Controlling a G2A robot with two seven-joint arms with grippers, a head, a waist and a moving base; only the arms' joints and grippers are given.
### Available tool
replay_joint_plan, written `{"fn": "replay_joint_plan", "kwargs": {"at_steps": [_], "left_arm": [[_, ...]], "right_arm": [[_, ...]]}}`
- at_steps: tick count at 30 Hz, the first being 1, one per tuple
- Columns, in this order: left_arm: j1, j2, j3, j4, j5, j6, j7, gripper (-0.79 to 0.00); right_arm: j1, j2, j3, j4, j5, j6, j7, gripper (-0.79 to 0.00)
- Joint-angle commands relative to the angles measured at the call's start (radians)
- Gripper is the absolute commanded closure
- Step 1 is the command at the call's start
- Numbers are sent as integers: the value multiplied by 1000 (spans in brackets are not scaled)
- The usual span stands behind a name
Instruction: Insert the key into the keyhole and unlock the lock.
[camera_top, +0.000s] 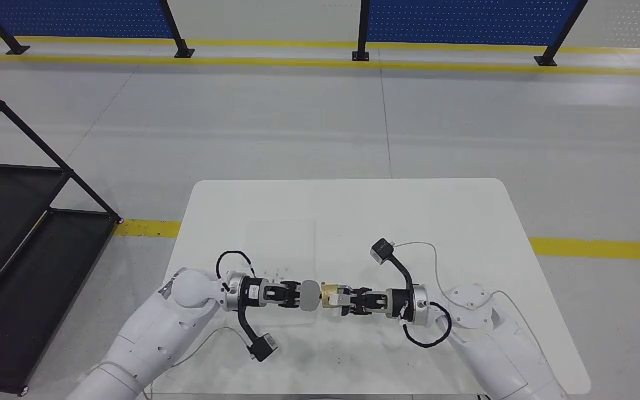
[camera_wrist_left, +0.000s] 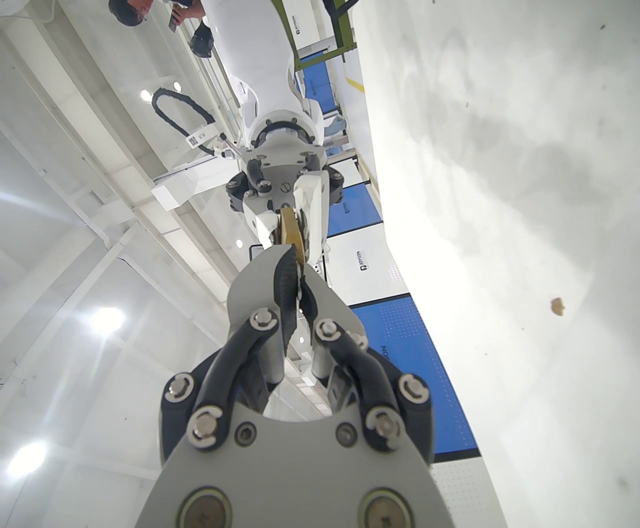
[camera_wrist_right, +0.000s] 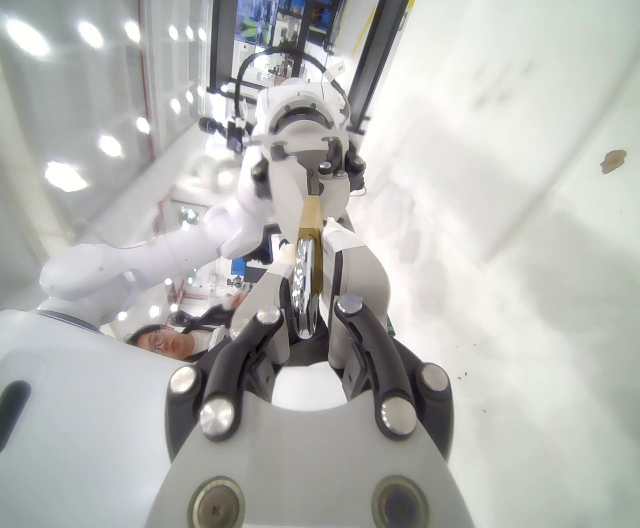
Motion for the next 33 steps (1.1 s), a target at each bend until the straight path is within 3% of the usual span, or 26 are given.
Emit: {"fn": "replay_joint_plan", "kwargs": {"at_steps": [1, 2, 3, 4, 12, 16, 21, 23, 25, 27, 29, 31, 33], "left_arm": [[0, 1, 0, 0, 0, 0, 0, 0], [1, 1, -1, 0, -1, 1, 0, -154], [1, 2, -2, 0, -2, 1, 0, -357], [2, 2, -3, -1, -2, 1, 2, -785], [34, 16, -53, -25, -18, 11, -3, -785], [70, 29, -96, -62, -38, -60, -11, -785], [111, 49, -146, -144, -22, -315, -42, -785], [125, 57, -157, -185, -27, -454, -51, -785], [126, 67, -171, -209, 4, -659, -78, -785], [128, 71, -172, -243, -51, -790, -37, -785], [114, 72, -172, -212, -165, -914, 49, -785], [81, 72, -160, -164, -221, -993, 94, -785], [70, 71, -159, -145, -236, -1000, 91, -785]], "right_arm": [[0, 0, 0, 0, 0, 0, 0, 0], [0, 0, 0, 0, 0, 0, 0, 0], [0, 0, 0, 0, 0, 0, 0, 0], [0, 0, 0, 0, 0, 0, 0, 0], [0, 0, 0, 0, 0, 0, 0, 0], [0, 0, 0, 0, 0, 0, 0, 0], [0, 0, 0, 0, 0, 0, 0, 0], [0, 0, 0, 0, 0, 0, 0, 0], [0, 0, 0, 0, 0, 0, 0, 0], [0, 0, 0, 0, 0, 0, 0, 0], [0, 0, 0, 0, 0, 0, 0, 0], [0, 0, 0, 0, 0, 0, 0, 0], [0, 0, 0, 0, 0, 0, 0, 0]]}}
